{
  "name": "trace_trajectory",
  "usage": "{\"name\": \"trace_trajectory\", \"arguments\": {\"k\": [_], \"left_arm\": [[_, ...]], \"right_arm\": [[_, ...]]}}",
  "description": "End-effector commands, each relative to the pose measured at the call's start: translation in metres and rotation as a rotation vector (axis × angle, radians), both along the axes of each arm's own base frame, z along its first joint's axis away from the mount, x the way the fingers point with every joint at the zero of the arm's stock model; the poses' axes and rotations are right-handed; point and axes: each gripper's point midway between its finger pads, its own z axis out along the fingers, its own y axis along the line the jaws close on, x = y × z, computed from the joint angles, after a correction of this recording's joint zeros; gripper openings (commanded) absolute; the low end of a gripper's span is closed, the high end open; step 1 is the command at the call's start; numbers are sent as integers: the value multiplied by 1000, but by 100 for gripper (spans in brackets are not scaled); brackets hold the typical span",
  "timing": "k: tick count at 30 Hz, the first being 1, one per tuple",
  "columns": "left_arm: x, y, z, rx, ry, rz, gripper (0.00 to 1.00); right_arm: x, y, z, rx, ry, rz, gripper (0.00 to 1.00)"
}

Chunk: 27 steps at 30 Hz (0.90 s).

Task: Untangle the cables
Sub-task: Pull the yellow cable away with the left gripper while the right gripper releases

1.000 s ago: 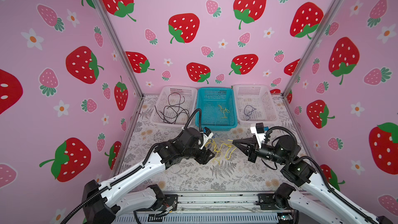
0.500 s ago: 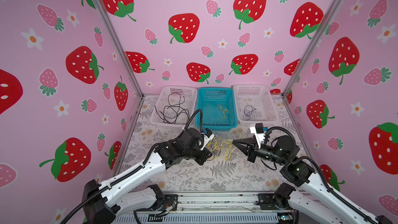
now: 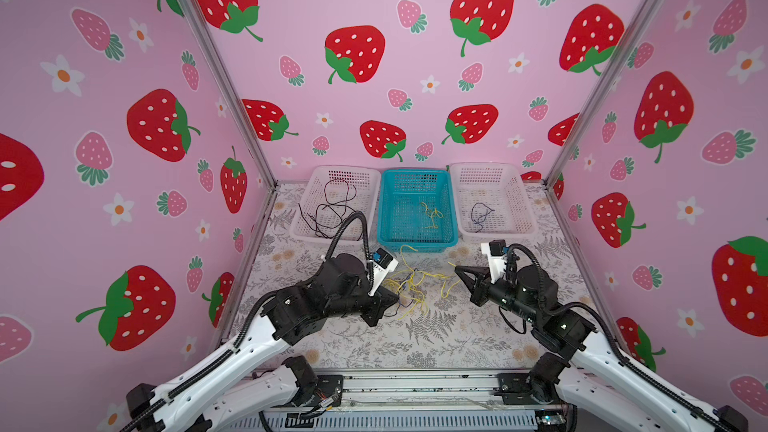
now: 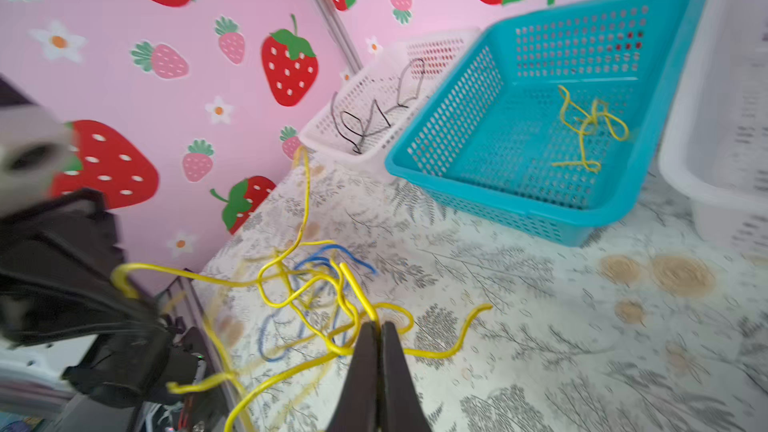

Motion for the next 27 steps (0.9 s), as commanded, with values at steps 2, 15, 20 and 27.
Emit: {"name": "trace_trajectory", "arguments": {"k": [2,15,20,27], "left_arm": [[-7,14,36,-128,-57,54,0],[-18,77,154,-332,-369,222,0],[-14,96,171,-334,-432,303,0],[-2,105,170,-336,-442,396,0]], "right_arm": [[16,-22,-51,-107,101,-162,0],[18,-54,-140,-287,249,-280,0],[17,-66,-167,-364,301,-307,0],[17,-55,-164,-361,294,-219,0]]}}
